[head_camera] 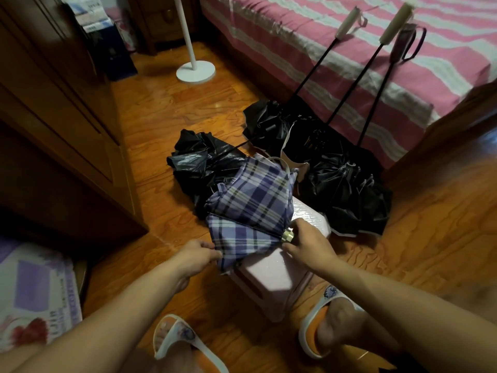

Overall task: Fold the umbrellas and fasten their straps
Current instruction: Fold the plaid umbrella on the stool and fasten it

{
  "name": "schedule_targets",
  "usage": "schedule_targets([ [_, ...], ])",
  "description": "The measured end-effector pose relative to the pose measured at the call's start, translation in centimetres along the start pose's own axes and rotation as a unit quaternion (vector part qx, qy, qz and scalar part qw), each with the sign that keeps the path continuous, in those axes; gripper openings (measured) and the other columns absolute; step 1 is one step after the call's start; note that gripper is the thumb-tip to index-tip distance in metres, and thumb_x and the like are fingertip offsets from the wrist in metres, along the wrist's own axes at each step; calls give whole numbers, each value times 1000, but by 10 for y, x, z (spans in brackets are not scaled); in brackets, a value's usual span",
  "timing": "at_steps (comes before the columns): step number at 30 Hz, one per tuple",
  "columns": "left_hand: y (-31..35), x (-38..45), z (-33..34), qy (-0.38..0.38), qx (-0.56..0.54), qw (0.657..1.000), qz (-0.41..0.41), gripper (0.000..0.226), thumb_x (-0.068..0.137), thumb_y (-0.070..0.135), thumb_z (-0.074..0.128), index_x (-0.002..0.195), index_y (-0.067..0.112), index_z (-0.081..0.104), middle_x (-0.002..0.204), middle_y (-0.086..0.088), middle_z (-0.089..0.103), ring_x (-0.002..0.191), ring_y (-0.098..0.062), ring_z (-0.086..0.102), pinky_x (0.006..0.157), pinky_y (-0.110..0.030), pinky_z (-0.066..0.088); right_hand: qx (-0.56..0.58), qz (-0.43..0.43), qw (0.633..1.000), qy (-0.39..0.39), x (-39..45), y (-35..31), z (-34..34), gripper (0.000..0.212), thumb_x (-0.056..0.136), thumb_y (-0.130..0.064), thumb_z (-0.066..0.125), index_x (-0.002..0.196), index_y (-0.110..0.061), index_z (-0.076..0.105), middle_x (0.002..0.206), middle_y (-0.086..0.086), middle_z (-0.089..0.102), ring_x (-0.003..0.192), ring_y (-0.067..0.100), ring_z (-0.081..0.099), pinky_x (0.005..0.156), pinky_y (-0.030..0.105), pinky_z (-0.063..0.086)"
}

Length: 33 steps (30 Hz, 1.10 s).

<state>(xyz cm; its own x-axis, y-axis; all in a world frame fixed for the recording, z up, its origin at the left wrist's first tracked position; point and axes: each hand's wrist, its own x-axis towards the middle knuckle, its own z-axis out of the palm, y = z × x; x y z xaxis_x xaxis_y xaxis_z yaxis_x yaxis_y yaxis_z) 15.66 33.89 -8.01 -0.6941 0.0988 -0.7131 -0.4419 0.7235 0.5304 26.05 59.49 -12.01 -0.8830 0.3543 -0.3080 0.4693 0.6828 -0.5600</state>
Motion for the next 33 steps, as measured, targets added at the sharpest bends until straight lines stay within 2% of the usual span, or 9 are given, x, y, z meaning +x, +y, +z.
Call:
schedule_targets([
  [5, 1, -9, 6, -12, -41, 999, -2, 27, 89, 23, 73, 106, 16, 54, 109, -7, 58, 95, -22, 52, 74, -36, 39, 110, 78, 990, -43, 14, -4, -2, 23, 87, -27, 76, 99, -20, 57, 96, 4, 68, 87, 24, 65, 71, 34, 52],
  [9, 11, -23, 8, 23, -82, 995, 59, 22, 89, 3, 71, 103, 9, 55, 94, -12, 63, 78, -22, 58, 64, -35, 49, 292, 136, 939, -121, 21, -9, -25, 8, 96, -17, 68, 89, -12, 69, 81, 8, 68, 67, 18, 59, 68, 34, 51],
  [11, 22, -31, 0, 52, -114, 986, 110, 17, 89, 1, 71, 95, 9, 56, 90, -13, 62, 76, -24, 60, 63, -35, 51, 371, 170, 897, -170, 20, -10, -38, 20, 101, -10, 57, 85, -11, 69, 73, 3, 63, 63, 12, 49, 67, 27, 45],
  [15, 49, -58, -14, 50, -169, 966, 190, 10, 96, 12, 69, 103, 16, 63, 103, -6, 68, 92, -20, 68, 69, -31, 52, 408, 247, 840, -259, 16, 0, -51, 27, 103, -15, 46, 110, -5, 70, 91, 10, 65, 73, 16, 54, 68, 28, 45],
  [19, 57, -66, -12, 92, 3, 955, 282, 8, 100, 23, 64, 99, 27, 71, 97, 7, 69, 91, -9, 65, 76, -33, 54, 332, 296, 874, -195, 6, -10, -42, 22, 103, -14, 37, 95, -6, 56, 69, 10, 54, 50, 16, 51, 49, 24, 38],
  [22, 62, -62, -8, 41, 4, 963, 265, 11, 99, 26, 65, 104, 31, 74, 105, 14, 69, 97, -5, 65, 81, -30, 55, 265, 283, 916, -103, 4, -14, -39, 29, 108, -23, 35, 101, -2, 55, 71, 13, 57, 53, 20, 54, 48, 27, 44],
  [27, 77, -58, -4, -95, -192, 951, 222, 54, 90, 5, 73, 138, 24, 59, 120, 1, 69, 93, -3, 72, 83, -28, 61, 8, 164, 986, 19, -4, -17, -45, 34, 102, -35, 48, 126, -11, 54, 119, 14, 62, 106, 31, 63, 88, 45, 55],
  [29, 79, -53, 0, -114, -204, 946, 226, 73, 89, -6, 70, 151, 23, 45, 128, 7, 65, 97, 0, 72, 78, -20, 59, 11, 87, 994, 64, -15, -23, -45, 21, 101, -28, 52, 118, -18, 58, 113, 5, 64, 103, 24, 61, 90, 46, 54],
  [33, 79, -50, 8, -137, -184, 945, 232, 89, 88, 1, 73, 158, 37, 30, 133, 12, 61, 99, -3, 72, 75, -21, 59, 91, -12, 994, -65, -38, -38, -33, 30, 99, -8, 53, 120, -23, 69, 122, -4, 69, 112, 14, 63, 100, 33, 52],
])
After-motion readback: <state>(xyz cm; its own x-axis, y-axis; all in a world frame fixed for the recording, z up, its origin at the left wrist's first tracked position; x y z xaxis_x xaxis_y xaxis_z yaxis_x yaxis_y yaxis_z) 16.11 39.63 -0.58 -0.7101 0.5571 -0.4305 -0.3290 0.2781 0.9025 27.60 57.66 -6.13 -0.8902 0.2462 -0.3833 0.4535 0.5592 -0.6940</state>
